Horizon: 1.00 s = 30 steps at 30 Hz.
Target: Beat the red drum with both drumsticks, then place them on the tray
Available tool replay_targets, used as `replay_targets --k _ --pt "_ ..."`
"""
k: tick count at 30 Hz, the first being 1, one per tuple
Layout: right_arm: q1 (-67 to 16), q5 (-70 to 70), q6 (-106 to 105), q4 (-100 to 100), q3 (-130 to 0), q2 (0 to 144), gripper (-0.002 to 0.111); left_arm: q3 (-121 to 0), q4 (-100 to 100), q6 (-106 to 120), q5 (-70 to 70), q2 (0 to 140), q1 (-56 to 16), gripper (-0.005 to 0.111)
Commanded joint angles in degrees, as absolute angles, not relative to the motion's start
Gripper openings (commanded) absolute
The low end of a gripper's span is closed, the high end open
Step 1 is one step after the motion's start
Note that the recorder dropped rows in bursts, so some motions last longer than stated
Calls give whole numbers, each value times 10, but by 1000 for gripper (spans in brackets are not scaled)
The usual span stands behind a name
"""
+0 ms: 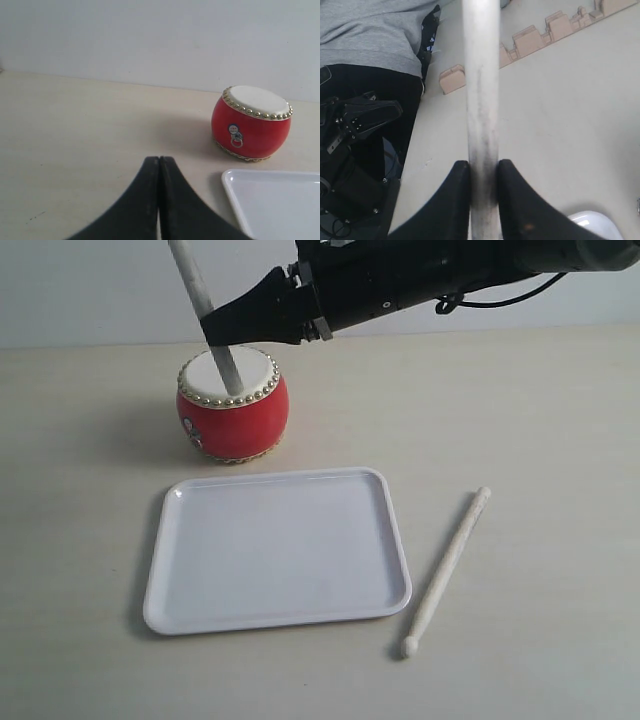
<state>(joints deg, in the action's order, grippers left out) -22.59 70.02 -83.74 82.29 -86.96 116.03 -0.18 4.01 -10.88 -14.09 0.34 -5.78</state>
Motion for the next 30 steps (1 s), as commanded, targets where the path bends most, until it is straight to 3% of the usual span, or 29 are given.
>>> replay_targets --k 1,11,16,20,26,30 --pt "-226 700 -843 835 -867 1153 0 0 42 -101 -116 0 -56 0" --pt "-226 700 -838 835 -867 1153 0 0 38 -342 80 0 -56 0" --pt "-226 700 -837 835 -867 1153 0 0 40 -352 220 0 -56 0" --pt "-226 700 -837 835 -867 1153 0 -34 44 -352 228 2 -56 0" --pt "-226 700 -837 837 -867 1153 0 -100 215 -421 275 179 -56 0" --pt "-226 700 -838 837 -867 1153 0 -121 304 -444 438 343 -56 0"
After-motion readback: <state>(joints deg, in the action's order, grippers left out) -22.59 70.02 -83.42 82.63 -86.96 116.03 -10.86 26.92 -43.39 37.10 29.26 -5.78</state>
